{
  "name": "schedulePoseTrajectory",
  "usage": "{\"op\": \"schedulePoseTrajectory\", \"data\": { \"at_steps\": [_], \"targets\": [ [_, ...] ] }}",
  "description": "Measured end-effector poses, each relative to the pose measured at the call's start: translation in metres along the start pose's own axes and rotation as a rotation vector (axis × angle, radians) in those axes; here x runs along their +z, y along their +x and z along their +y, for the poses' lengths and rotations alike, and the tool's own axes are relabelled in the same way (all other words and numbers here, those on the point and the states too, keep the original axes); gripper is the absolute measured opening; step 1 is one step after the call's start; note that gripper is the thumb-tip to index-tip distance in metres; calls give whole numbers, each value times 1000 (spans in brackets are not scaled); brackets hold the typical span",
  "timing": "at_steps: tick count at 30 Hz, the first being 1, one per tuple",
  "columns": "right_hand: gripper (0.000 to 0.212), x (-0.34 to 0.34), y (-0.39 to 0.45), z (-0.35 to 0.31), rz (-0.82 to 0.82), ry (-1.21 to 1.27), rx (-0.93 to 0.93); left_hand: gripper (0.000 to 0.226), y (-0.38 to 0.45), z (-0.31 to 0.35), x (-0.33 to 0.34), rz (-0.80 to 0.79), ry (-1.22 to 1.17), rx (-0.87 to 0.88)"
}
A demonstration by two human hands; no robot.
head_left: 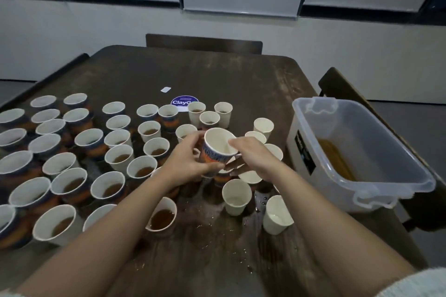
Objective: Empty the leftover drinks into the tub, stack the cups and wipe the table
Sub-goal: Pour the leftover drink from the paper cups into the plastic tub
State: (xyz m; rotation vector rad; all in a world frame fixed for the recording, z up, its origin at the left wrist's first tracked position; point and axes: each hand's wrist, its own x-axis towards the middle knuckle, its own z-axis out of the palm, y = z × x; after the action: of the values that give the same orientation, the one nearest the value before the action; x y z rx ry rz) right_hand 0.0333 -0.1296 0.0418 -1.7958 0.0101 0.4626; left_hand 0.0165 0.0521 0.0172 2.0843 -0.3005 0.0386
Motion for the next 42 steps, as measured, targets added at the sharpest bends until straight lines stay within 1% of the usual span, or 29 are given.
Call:
{"op": "schedulePoseTrajectory", "data": {
  "at_steps": [3, 6, 8, 12, 15, 19, 25, 28, 31, 34, 39, 42],
  "targets": [
    [15, 25, 1, 15, 27, -154, 17, 75, -19, -23, -4, -37, 16, -56],
    [19, 44, 1, 29, 75, -240, 44, 75, -34, -39, -5, -116, 25, -78],
    [19, 52, -1, 37, 118, -315, 67, 80, -40, -49, -3, -176, 98, -76],
    [23, 66, -1, 52, 180, -562, 110, 85, -46, -64, -9, -249, 278, -73],
    [18, 74, -1, 59, 152, -577, 161, 83, -50, -68, -14, -324, 418, -39],
    [14, 78, 0, 61, 122, -629, 174, 86, -58, -72, -24, -425, 516, -20],
    [26, 83, 7, 65, 91, -670, 201, 91, -71, -76, -39, -558, 780, 52],
    [24, 87, 7, 65, 70, -659, 217, 90, -73, -77, -40, -616, 850, 51],
    [23, 89, 6, 63, 84, -679, 213, 84, -75, -80, -38, -627, 860, 50],
    [23, 87, 5, 62, 129, -708, 164, 78, -76, -84, -33, -587, 832, 27],
    [27, 81, 3, 60, 202, -736, 78, 75, -71, -75, -33, -559, 738, -73],
    [27, 75, 3, 59, 288, -733, 1, 71, -61, -61, -40, -524, 652, -106]
  ]
}}
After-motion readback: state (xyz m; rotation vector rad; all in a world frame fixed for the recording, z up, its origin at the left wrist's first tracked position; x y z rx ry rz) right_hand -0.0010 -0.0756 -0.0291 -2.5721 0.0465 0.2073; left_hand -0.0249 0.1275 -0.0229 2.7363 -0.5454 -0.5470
